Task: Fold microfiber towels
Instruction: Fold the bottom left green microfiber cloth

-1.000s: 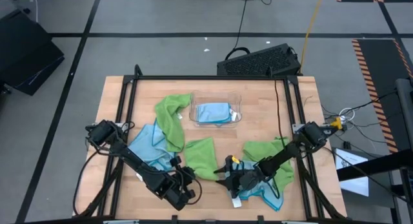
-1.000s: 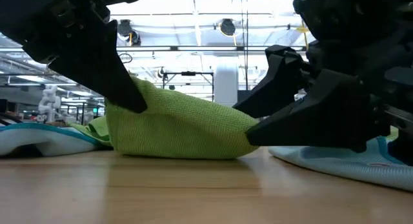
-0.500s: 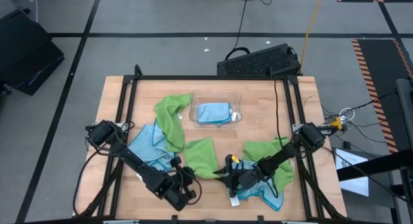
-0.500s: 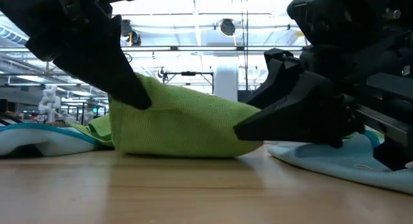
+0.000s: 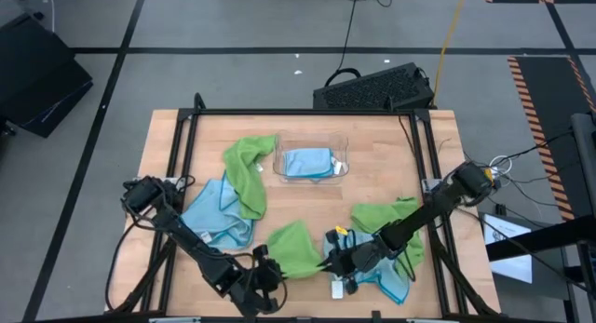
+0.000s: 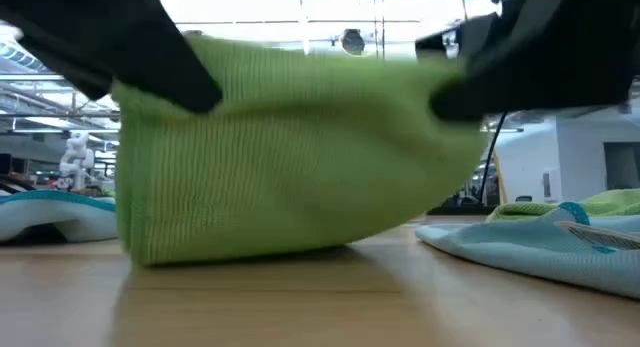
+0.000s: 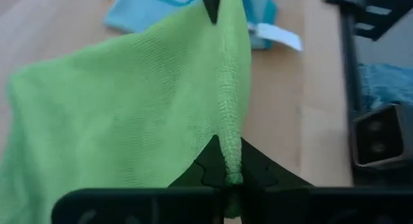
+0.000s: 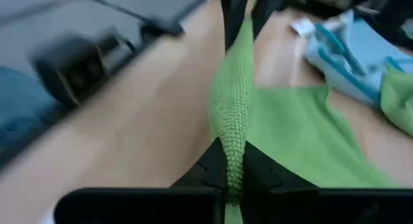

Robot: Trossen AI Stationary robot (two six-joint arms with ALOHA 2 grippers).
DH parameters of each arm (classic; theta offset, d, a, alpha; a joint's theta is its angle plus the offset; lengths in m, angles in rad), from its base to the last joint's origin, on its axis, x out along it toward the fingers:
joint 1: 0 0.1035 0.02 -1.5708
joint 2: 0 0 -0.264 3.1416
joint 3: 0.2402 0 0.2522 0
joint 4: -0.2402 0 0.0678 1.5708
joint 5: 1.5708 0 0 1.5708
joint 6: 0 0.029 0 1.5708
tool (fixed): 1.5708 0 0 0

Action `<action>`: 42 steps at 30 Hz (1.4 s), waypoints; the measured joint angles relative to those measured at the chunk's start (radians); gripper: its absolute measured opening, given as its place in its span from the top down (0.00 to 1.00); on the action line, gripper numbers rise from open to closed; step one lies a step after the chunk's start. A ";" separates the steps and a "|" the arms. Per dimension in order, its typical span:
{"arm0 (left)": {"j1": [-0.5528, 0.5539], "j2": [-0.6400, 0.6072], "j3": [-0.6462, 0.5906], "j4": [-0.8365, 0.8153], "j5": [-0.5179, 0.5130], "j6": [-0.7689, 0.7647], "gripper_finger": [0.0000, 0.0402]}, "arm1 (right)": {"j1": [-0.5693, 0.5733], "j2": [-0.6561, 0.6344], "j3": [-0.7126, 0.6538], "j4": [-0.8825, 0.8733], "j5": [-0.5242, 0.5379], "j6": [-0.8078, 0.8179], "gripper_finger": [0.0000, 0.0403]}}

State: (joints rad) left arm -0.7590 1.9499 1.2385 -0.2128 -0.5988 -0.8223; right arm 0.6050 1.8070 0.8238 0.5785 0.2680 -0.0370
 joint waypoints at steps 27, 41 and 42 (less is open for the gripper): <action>-0.064 -0.100 0.000 -0.125 -0.059 -0.068 0.98 | -0.101 -0.103 0.054 -0.071 -0.286 0.267 0.98; -0.025 -0.097 -0.002 -0.391 -0.007 -0.279 0.95 | -0.271 0.021 0.071 -0.040 -0.322 0.314 0.98; -0.019 -0.089 -0.002 -0.396 0.002 -0.295 0.94 | -0.278 0.032 0.071 -0.038 -0.323 0.315 0.98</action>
State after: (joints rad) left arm -0.7779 1.8609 1.2362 -0.6085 -0.5971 -1.1168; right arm 0.3269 1.8394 0.8948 0.5403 -0.0555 0.2782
